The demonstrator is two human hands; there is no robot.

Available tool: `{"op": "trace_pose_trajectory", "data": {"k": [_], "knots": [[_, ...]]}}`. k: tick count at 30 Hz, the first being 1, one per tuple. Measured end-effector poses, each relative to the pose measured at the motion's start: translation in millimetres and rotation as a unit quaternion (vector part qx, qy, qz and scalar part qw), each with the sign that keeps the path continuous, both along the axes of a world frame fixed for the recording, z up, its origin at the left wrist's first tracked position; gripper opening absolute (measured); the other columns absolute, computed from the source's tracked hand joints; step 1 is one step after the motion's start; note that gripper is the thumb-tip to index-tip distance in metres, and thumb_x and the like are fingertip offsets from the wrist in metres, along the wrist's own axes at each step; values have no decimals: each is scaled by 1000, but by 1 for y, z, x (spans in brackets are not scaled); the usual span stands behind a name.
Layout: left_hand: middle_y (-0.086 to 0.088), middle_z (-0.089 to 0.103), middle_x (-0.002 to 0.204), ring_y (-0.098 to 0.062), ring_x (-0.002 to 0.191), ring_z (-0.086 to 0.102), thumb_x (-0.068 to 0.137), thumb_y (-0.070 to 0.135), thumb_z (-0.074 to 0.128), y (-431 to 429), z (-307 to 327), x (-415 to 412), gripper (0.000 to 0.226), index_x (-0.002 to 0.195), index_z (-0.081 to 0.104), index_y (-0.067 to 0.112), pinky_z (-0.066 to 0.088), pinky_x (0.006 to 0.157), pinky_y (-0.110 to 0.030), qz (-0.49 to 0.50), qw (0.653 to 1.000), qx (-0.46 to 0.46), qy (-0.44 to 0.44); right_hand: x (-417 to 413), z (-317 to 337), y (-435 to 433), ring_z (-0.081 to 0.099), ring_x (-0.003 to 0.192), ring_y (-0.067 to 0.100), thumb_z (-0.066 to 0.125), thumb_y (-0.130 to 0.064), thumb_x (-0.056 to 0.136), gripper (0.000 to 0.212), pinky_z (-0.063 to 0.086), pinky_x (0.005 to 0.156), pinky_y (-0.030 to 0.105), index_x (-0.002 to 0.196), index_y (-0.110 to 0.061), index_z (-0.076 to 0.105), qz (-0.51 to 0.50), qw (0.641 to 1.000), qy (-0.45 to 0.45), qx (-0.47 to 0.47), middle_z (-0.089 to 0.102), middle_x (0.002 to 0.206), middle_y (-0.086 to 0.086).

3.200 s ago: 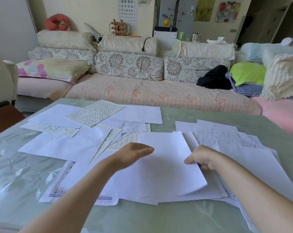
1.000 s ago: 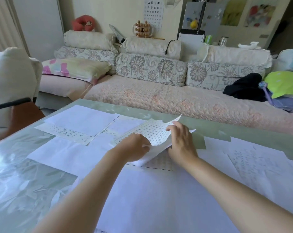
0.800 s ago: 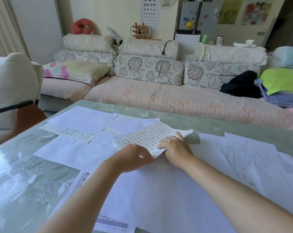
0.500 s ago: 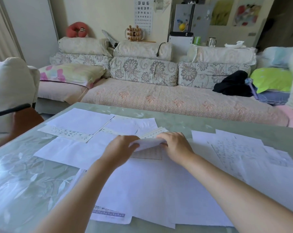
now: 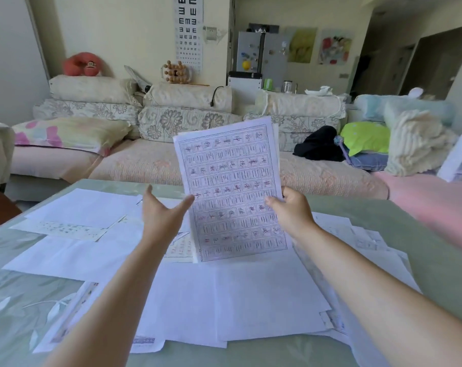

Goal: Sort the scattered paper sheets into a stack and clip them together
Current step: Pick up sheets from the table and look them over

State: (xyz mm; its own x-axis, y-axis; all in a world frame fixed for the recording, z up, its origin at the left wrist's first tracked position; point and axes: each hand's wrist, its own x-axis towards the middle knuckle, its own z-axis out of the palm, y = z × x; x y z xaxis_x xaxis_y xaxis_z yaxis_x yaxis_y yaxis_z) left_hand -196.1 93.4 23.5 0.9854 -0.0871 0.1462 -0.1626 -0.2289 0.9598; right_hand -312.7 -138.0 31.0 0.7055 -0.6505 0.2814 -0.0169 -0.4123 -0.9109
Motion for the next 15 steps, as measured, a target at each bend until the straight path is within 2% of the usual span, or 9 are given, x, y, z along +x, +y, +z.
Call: {"op": "trace_pose_trajectory", "data": {"k": [2,3,5,8,10,11,13,15], "knots": [[-6,60,129,-24,106,62,87,41,69,-11,-2,-13,65,139,44,12,50,87,-37,-153,979,-56,126,-10,-5,-11,60,76,18,66,-14,92,8,43,62,28,96,-6,67,-9,999,38,34,71,91,13],[-10,69,116,-23,90,68,90,35,67,-17,-5,-19,47,127,56,9,54,75,-33,-193,968,-45,155,-15,-10,-15,61,79,19,66,-13,92,9,44,63,27,98,-8,66,-12,997,56,42,71,95,10],[-12,74,98,-19,71,69,91,22,66,-31,-16,-28,20,105,65,8,54,60,-27,-194,967,8,165,-23,-26,-21,62,80,19,66,-12,91,12,45,64,26,103,-11,66,-25,994,88,54,69,96,5],[-7,68,77,-19,58,60,90,16,63,-43,-36,-34,9,94,63,8,45,50,-22,-188,961,151,137,-32,-58,-29,57,69,21,61,-10,88,10,41,58,27,96,-15,64,-39,982,180,32,66,86,3],[-7,67,79,-23,66,62,88,20,62,-47,-51,-35,14,96,63,8,43,52,-23,-201,929,297,93,-35,-79,-33,54,63,21,56,-8,85,14,36,54,25,94,-11,65,-43,968,246,-1,66,82,5],[-8,67,89,-24,78,64,87,23,63,-48,-58,-35,22,103,62,9,44,59,-25,-193,908,368,58,-36,-87,-34,57,67,22,54,-9,83,16,36,54,24,94,-11,65,-48,958,282,-20,68,86,7],[-10,57,119,-27,110,55,86,28,64,-53,-72,-36,46,125,50,10,46,79,-32,-158,867,472,-14,-38,-96,-34,60,88,28,50,-13,79,10,36,60,27,86,-14,58,-70,921,374,-89,67,99,11],[-10,42,137,-30,128,39,86,32,62,-57,-80,-40,62,140,36,16,44,96,-39,-160,846,505,-57,-36,-97,-33,53,110,32,50,-18,79,11,40,74,31,90,-17,51,-92,890,430,-118,58,113,12]]}}
